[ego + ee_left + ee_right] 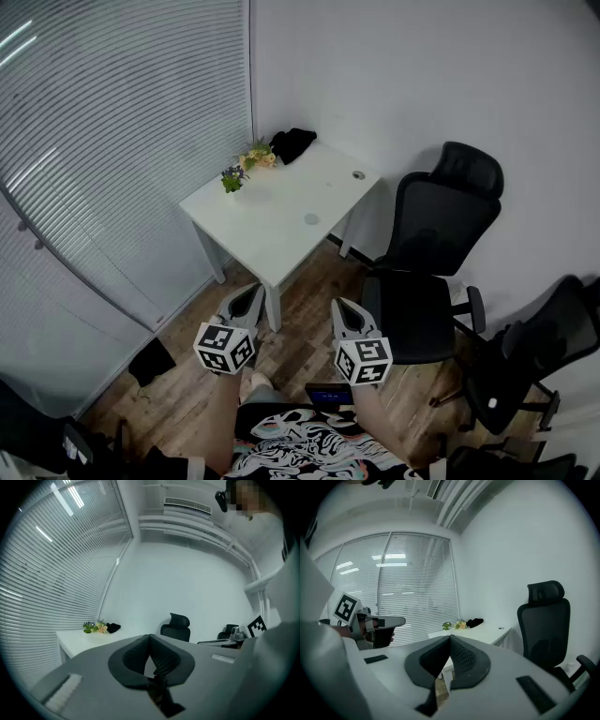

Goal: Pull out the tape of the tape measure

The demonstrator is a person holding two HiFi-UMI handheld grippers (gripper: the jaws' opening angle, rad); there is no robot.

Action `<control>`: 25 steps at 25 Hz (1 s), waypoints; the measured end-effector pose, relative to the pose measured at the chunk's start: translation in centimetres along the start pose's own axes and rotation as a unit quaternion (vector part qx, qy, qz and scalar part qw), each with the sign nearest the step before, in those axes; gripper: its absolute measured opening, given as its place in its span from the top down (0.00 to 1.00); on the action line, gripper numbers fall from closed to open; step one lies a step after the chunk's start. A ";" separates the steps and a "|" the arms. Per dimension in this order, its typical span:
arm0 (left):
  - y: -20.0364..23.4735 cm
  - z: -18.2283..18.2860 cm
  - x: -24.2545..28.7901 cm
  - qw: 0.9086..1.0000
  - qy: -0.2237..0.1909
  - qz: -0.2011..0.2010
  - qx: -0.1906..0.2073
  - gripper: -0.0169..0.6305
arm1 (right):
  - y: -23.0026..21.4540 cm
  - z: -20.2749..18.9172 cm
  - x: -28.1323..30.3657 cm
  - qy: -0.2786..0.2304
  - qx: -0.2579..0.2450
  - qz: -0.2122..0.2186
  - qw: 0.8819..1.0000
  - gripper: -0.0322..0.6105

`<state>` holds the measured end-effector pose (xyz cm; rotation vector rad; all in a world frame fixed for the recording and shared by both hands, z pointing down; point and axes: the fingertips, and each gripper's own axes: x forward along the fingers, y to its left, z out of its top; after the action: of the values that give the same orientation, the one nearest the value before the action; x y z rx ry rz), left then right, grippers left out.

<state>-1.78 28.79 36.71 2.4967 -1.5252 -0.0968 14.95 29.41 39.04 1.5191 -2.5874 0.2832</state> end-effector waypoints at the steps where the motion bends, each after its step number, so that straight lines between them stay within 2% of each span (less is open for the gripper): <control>1: 0.1 0.1 -0.1 1.000 -0.002 0.001 -0.003 0.97 | 0.0 0.1 0.0 0.000 -0.001 0.000 1.000 0.95; 11: -0.1 -0.1 -0.6 1.000 -0.002 0.001 -0.003 0.97 | 0.2 -0.3 -0.4 -0.003 0.008 0.004 1.000 0.95; 17: -0.1 -0.6 -1.1 1.000 0.000 0.017 -0.011 0.97 | -0.2 -0.7 -0.9 -0.001 0.014 -0.005 1.000 0.95; 19: -0.1 -0.6 -1.3 1.000 -0.004 0.023 -0.014 0.90 | -0.5 -0.7 -1.1 -0.001 0.011 -0.010 1.000 0.94; 20: 0.0 -0.7 -1.4 1.000 -0.004 0.026 -0.016 0.85 | -0.6 -0.8 -1.1 -0.001 0.012 -0.009 1.000 0.93; 22: 0.3 -1.1 -1.4 0.999 -0.001 0.034 -0.018 0.82 | -0.7 -1.1 -0.9 0.002 0.017 -0.003 1.000 0.80; 25: 0.9 -1.7 -0.8 0.999 0.009 0.040 -0.015 0.81 | -1.3 -1.4 0.0 0.008 0.023 -0.002 1.000 0.80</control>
<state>-2.68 29.36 38.50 2.4034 -1.6011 -0.0834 16.10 29.09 40.52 1.5302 -2.5826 0.3541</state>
